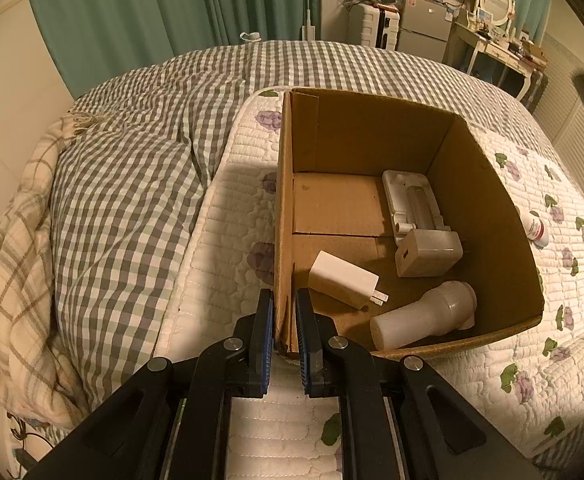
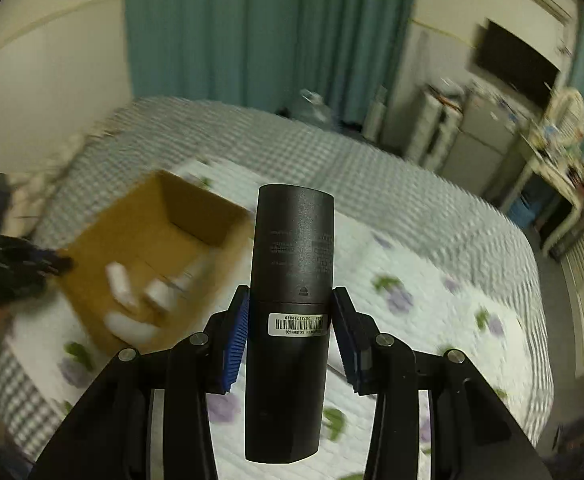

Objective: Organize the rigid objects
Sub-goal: 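Carry the black cylinder into the box and release it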

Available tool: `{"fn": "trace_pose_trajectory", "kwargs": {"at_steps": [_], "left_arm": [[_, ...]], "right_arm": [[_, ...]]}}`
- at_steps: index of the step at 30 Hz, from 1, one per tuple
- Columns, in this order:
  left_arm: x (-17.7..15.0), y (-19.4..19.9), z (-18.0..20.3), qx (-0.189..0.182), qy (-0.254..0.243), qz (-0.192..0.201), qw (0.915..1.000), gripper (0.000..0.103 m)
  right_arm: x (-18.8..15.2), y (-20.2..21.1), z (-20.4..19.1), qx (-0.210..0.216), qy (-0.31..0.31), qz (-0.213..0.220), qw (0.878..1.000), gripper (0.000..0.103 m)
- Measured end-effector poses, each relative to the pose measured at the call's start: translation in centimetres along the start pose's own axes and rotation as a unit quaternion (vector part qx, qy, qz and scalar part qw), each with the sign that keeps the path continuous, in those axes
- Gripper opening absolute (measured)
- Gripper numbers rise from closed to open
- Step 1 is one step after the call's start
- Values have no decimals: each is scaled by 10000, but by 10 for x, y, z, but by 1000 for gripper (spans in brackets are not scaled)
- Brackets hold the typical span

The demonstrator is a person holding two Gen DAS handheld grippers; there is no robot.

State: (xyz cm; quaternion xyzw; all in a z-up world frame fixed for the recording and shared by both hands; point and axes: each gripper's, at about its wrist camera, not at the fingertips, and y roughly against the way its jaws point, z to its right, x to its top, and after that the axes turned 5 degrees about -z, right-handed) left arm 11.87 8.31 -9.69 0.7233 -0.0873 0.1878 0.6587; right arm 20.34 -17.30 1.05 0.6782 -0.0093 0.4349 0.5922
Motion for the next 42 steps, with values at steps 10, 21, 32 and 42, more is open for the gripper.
{"fn": "trace_pose_trajectory", "kwargs": {"at_steps": [10, 21, 32, 42], "left_arm": [[1, 0, 2, -66, 10, 40, 10000, 11], [2, 0, 1, -120, 22, 85, 9999, 10], [2, 2, -1, -162, 55, 100, 9998, 10], [-1, 1, -1, -111, 80, 114, 9998, 11]], "right_arm": [[41, -21, -94, 768, 441, 160, 9959, 40], [36, -93, -136, 932, 398, -471, 9937, 40], [34, -123, -137, 856, 290, -648, 9938, 41], [35, -65, -109, 889, 130, 13, 9960, 71]]}}
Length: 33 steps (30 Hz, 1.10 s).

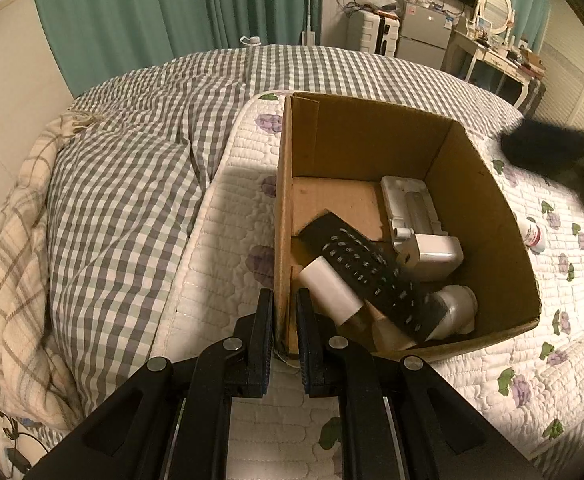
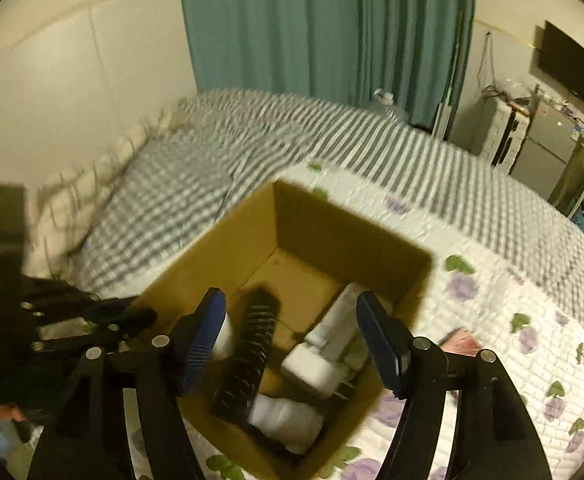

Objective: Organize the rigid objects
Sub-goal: 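Carry the black cylinder into the box and release it, then grasp the light blue earbud case with the right gripper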

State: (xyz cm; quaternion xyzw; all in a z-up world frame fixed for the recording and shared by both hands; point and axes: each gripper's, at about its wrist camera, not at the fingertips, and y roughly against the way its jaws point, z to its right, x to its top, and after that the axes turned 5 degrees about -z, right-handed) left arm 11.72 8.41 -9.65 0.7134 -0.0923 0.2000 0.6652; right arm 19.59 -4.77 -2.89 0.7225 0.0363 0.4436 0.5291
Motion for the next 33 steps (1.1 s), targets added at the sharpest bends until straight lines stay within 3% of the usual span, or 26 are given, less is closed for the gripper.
{"fn": "trace_pose_trajectory", "kwargs": {"at_steps": [4, 8, 13, 20, 24, 27, 33], "left_arm": [[-1, -1, -1, 16, -3, -16, 10000, 11], [-1, -1, 0, 19, -1, -15, 10000, 11], [-1, -1, -1, 9, 14, -17, 10000, 11], [0, 0, -2, 10, 13, -34, 10000, 11], [1, -1, -2, 50, 6, -50, 10000, 11], [1, -1, -1, 109, -2, -50, 9999, 11], [1, -1, -2, 142, 23, -56, 9999, 11]], "right_arm": [[-6, 46, 26, -405, -57, 494, 9979, 89], [-22, 83, 53, -915, 7, 775, 9928, 92], [-52, 101, 102, -1467, -363, 686, 9861, 93], [-110, 73, 166, -2083, -761, 164, 9750, 93], [-147, 43, 197, -1753, -1293, -133, 9759, 93], [-164, 16, 207, -1780, -1480, -496, 9716, 93], [-174, -15, 231, -1653, -1767, -760, 9673, 91]]}}
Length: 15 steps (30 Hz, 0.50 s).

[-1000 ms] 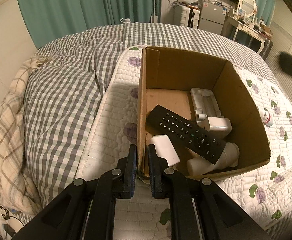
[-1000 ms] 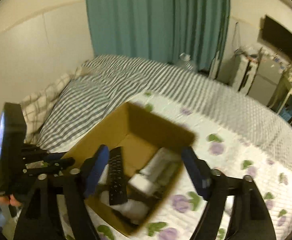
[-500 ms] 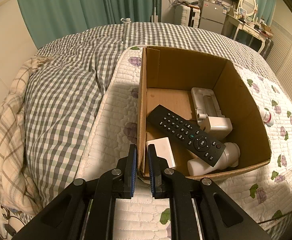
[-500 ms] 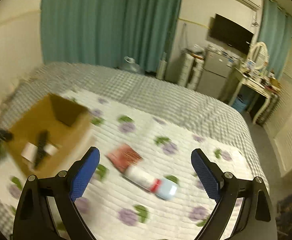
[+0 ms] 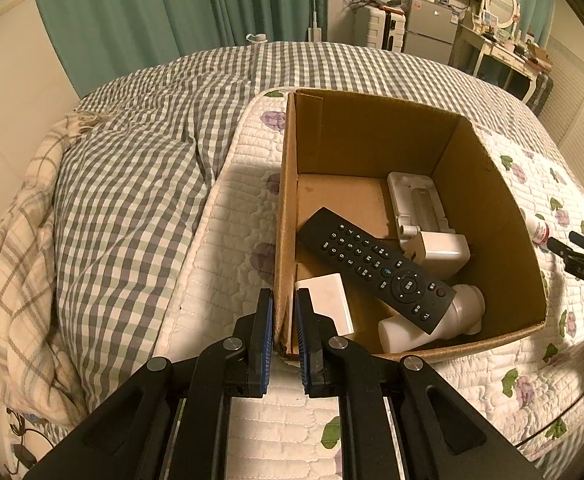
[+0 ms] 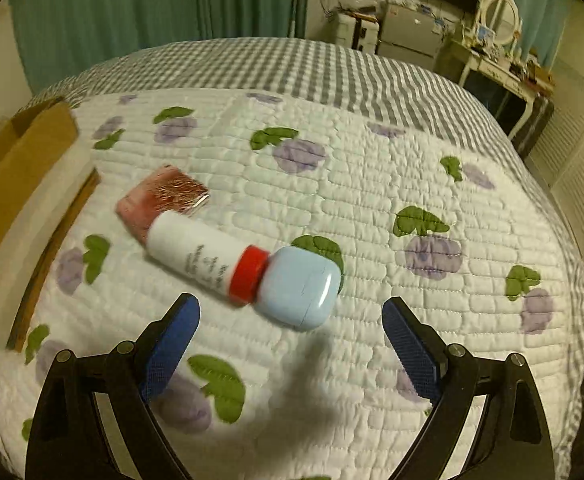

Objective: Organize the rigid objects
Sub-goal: 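Grasp the light blue earbud case with the right gripper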

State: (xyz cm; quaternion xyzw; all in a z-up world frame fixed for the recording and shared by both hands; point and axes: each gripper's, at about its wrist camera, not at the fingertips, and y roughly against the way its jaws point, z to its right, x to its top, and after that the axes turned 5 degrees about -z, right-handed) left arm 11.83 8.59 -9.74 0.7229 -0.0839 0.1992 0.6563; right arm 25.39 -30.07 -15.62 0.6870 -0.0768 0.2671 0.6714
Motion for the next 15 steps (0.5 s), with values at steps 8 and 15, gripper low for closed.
{"fn": "trace_pose_trajectory", "kwargs": {"at_steps": [8, 15], "left_arm": [[0, 0, 0, -7, -2, 5, 10000, 11], [0, 0, -1, -9, -5, 10, 10000, 11]], "right_arm": [[2, -36, 10, -93, -38, -456, 9989, 73], [6, -42, 13, -50, -41, -322, 9995, 64]]}}
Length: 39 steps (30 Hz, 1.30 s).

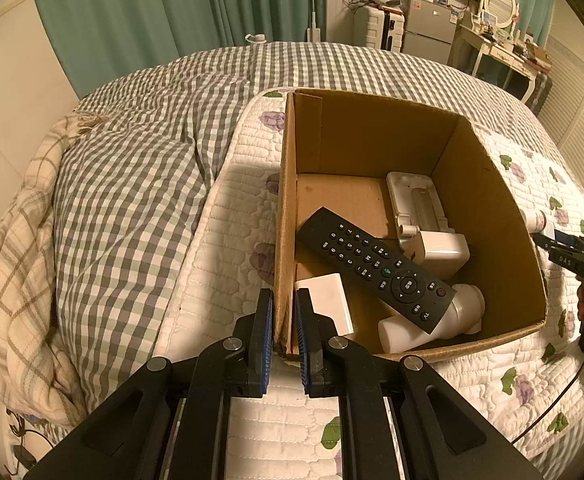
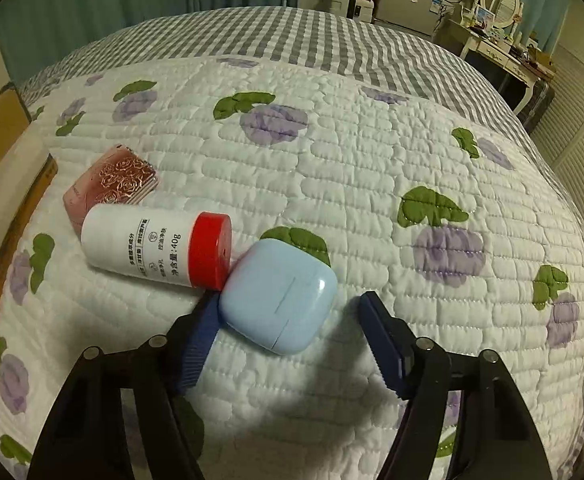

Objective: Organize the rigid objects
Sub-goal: 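Grasp the light blue earbud case with the right gripper, then lower the light blue earbud case into the box and release it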

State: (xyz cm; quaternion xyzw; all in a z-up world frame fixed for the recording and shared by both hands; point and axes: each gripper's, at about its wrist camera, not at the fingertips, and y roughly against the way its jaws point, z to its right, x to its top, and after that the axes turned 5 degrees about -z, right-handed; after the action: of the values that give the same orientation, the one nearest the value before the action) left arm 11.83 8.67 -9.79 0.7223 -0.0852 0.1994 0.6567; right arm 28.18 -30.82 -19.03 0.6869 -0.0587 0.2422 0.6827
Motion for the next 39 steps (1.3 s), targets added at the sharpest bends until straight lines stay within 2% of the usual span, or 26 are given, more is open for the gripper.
{"fn": "trace_pose_trajectory", "kwargs": {"at_steps": [1, 2, 14, 21, 26, 29, 32, 39], "left_arm": [[0, 0, 0, 1, -4, -1, 10000, 11], [0, 0, 0, 0, -4, -1, 10000, 11], [0, 0, 1, 8, 11, -3, 10000, 11], [1, 0, 1, -17, -26, -4, 10000, 11], [1, 0, 0, -59, -41, 10, 10000, 11], [1, 0, 0, -75, -54, 14, 10000, 11], [1, 0, -1, -85, -47, 27, 9999, 11], [0, 0, -1, -93, -41, 31, 9999, 11]], "right_arm": [[0, 0, 0, 10, 6, 5, 10000, 58], [-1, 1, 0, 19, 27, 14, 10000, 57], [-17, 21, -8, 3, -55, 122, 9999, 57], [-25, 54, -24, -254, 197, 544, 9980, 57], [-27, 82, -39, -20, 327, 762, 9966, 57], [-26, 105, -50, 292, 377, 887, 9949, 57], [-19, 130, -66, 346, 561, 1057, 9922, 57], [8, 191, -119, 689, 1115, 1575, 9788, 57]]}}
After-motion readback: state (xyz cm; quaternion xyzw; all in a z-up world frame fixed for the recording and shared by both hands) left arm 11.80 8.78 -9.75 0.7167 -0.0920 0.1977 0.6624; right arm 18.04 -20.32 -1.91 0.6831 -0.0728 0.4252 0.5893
